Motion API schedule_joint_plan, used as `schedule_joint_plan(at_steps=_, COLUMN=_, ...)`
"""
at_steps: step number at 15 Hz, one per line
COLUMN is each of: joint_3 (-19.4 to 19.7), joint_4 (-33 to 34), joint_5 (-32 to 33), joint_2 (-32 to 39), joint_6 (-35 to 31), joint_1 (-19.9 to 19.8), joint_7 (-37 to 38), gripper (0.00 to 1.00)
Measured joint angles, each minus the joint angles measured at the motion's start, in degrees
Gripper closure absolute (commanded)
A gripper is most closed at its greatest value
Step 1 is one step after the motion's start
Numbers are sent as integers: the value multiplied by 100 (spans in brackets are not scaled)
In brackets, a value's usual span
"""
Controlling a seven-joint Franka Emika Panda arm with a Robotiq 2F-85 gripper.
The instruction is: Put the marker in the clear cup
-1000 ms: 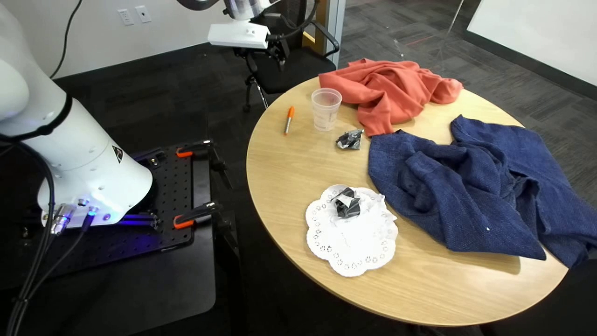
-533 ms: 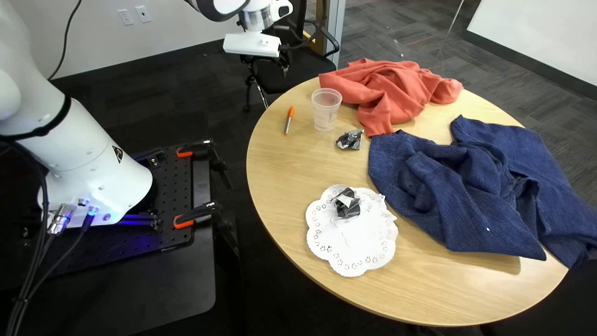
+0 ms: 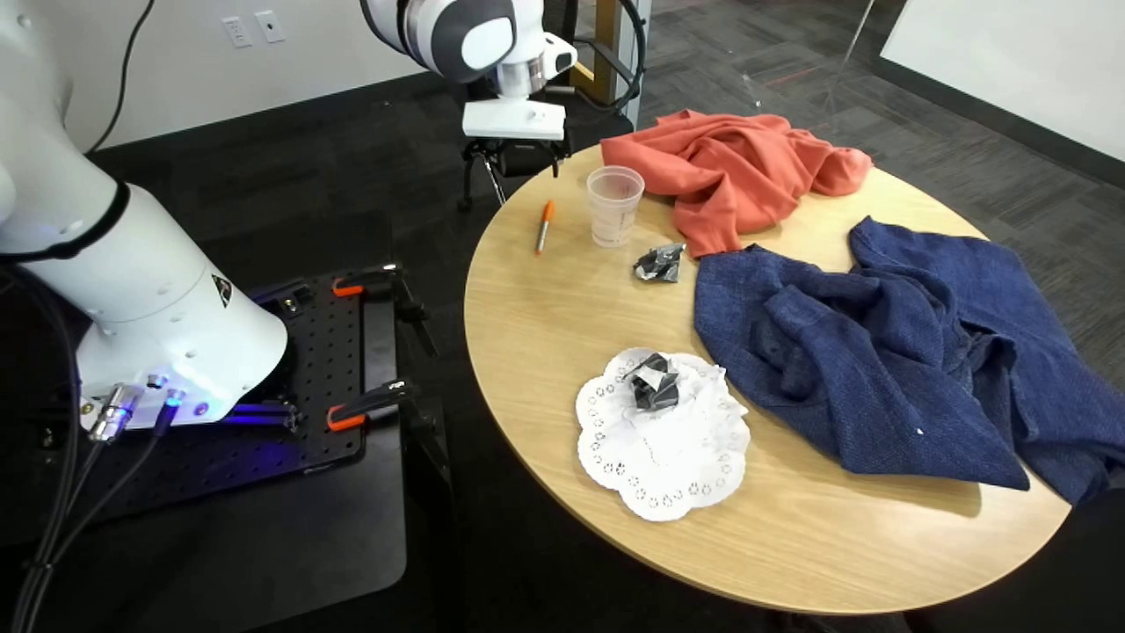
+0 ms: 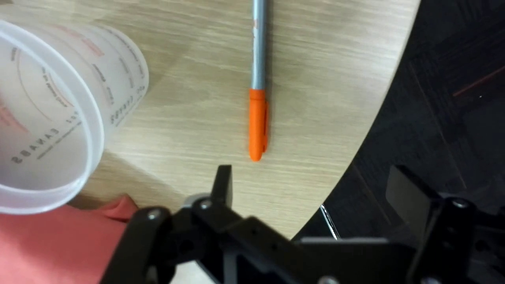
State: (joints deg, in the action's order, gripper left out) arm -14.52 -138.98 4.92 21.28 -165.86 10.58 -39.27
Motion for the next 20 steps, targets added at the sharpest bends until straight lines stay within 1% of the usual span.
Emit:
schedule_joint_plan(at_steps=3, joint_3=0, joint_4=154, joint_5=243, joint_2=288, joint_6=0, joint_1=-168, joint_7=0, gripper=0)
schedule_joint_plan(at_steps=7, joint_3=0, joint_4=232, joint_5=412, joint_2=509, joint_6=0, joint_1=-275, joint_7=0, gripper=0)
schedule_joint_plan(at_steps=17, joint_3=57, joint_4=242, joint_5=613, joint_2=626, joint_6=0, joint_1=-284, joint_7=46, gripper=0)
schedule_joint_plan(at_steps=20, joint_3=115, joint_4=291, joint_5=722, joint_2=651, joint_6=0, joint_1=-263, joint_7=161, gripper=0)
